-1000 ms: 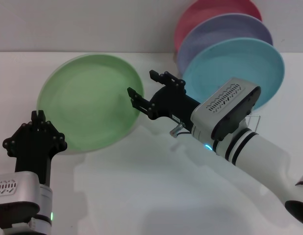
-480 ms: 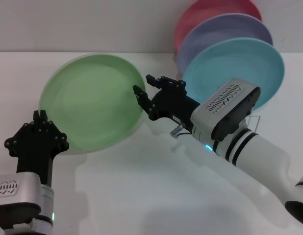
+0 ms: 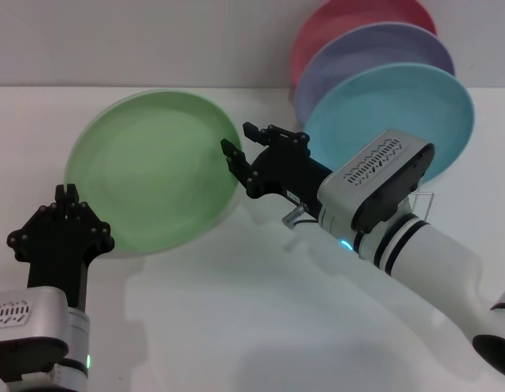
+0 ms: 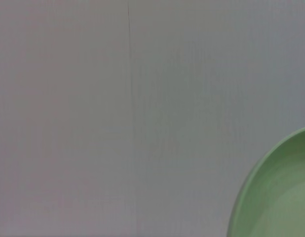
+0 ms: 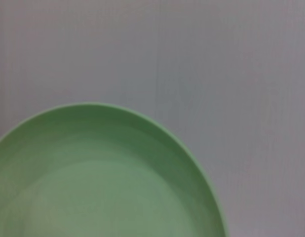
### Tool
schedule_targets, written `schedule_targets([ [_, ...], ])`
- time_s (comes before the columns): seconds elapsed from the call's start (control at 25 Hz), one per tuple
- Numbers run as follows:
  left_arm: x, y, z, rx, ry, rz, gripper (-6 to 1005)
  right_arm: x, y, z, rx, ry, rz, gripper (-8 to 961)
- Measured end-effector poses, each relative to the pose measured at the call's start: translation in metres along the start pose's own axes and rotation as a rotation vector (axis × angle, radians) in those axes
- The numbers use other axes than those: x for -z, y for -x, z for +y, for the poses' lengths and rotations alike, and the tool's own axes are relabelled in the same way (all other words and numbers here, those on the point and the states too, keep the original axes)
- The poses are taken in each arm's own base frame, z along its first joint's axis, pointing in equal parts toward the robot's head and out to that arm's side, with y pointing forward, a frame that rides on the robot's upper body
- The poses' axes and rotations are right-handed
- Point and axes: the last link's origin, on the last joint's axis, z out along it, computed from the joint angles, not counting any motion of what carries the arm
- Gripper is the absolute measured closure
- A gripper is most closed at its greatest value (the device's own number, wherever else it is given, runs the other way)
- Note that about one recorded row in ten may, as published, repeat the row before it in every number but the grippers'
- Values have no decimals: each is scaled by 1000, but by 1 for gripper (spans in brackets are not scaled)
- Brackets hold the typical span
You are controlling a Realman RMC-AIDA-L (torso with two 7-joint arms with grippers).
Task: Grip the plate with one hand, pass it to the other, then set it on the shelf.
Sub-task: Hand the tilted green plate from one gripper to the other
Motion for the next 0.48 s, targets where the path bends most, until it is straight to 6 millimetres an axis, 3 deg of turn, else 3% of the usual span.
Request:
schedule_targets([
  [0.48,-3,-1,2,4,-6,-9,923,-4,3,0,-11,3,2,575],
])
